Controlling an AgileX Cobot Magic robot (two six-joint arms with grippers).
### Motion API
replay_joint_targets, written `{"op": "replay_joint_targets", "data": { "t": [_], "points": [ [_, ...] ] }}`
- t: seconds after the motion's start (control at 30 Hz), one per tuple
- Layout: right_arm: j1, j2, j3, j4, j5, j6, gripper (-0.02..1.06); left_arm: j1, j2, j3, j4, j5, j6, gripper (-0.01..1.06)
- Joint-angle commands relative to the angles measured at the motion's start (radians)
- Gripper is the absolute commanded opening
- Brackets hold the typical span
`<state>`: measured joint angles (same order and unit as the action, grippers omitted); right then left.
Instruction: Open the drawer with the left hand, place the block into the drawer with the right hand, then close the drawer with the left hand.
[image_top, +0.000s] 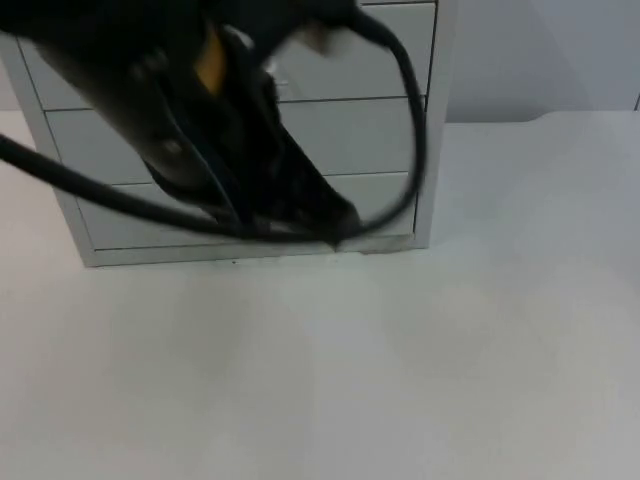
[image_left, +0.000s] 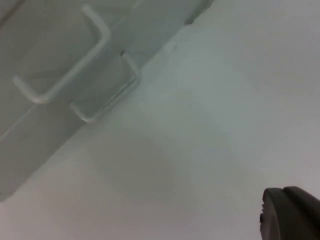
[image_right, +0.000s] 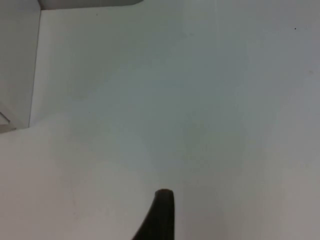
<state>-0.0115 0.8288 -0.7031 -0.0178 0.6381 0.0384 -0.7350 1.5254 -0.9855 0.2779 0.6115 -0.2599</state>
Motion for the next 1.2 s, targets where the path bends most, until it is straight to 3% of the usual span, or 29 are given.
{"op": "replay_joint_targets", "data": {
  "t": [0.0,0.07,0.3,0.4,0.57,0.73,0.97,1.17],
  "points": [
    [-0.003,-0.006,0.003,0.003,-0.009,-0.026,0.78,0.041,-0.049,0.004,-0.111,-0.007,0.096,0.00],
    [-0.003,-0.008,0.003,0.030,-0.006,-0.068,0.78,0.110,-0.129,0.004,-0.216,-0.007,0.192,0.00],
    [0.034,-0.008,0.003,0.144,-0.004,-0.212,0.78,0.230,-0.293,0.004,-0.221,0.032,0.209,0.00],
    [0.090,-0.008,0.003,0.154,-0.005,-0.229,0.78,0.319,-0.415,0.006,-0.216,0.080,0.209,0.00],
    [0.155,-0.008,0.003,0.152,-0.005,-0.241,0.78,0.406,-0.567,0.070,-0.221,0.086,0.209,0.00],
    [0.176,-0.008,0.003,0.159,-0.005,-0.241,0.78,0.454,-0.714,0.151,-0.245,0.084,0.209,0.00],
    [0.176,-0.008,0.003,0.192,-0.005,-0.254,0.78,0.457,-0.874,0.213,-0.260,0.094,0.194,0.00],
    [0.176,-0.067,0.003,0.312,0.011,-0.403,0.78,0.457,-1.019,0.212,-0.263,0.117,0.174,0.00]
  ]
}}
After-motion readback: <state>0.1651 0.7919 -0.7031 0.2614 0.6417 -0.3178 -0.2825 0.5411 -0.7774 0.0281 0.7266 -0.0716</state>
